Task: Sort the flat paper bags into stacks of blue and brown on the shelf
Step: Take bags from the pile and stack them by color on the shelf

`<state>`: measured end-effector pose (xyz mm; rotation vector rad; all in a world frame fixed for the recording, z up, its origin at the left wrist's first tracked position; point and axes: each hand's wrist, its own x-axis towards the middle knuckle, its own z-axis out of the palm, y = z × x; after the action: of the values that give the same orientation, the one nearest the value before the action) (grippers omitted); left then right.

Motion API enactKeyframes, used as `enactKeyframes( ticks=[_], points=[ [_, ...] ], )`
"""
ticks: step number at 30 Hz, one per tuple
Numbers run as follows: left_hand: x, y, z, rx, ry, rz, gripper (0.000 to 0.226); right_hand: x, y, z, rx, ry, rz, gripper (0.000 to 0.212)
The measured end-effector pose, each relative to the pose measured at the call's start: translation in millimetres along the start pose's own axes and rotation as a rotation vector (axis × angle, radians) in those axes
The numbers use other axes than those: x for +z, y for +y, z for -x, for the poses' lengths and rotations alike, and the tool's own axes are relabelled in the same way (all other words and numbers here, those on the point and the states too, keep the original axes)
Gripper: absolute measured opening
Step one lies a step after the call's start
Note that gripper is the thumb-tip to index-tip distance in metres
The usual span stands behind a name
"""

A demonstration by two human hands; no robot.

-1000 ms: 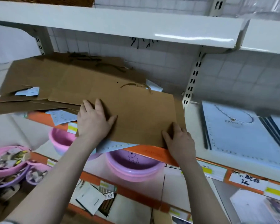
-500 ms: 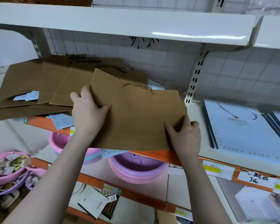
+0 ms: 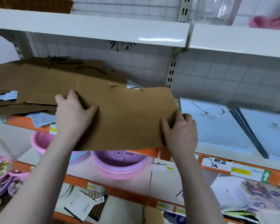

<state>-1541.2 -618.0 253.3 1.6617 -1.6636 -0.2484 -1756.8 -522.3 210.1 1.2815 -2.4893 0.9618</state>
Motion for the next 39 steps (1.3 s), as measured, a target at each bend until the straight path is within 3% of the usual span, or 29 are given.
enactKeyframes(
  ticks=[6, 15, 20, 26, 39],
  points=[
    [36, 76, 67, 0.065, -0.057, -0.009, 0.078, -60, 86, 6, 0.031, -0.039, 0.095, 0.053],
    [116, 217, 216, 0.156, -0.2, 0.05, 0.064, -178, 271, 26, 0.145, -0.041, 0.282, 0.052],
    [138, 273, 273, 0.226, -0.283, 0.077, 0.067, -227, 339, 37, 0.224, -0.033, 0.313, 0.047],
    [151, 310, 297, 0.276, -0.301, 0.078, 0.055, -244, 383, 34, 0.292, 0.011, 0.266, 0.047],
    [216, 360, 279, 0.327, -0.352, 0.146, 0.057, -236, 426, -21, 0.363, 0.038, 0.308, 0.046]
  ],
)
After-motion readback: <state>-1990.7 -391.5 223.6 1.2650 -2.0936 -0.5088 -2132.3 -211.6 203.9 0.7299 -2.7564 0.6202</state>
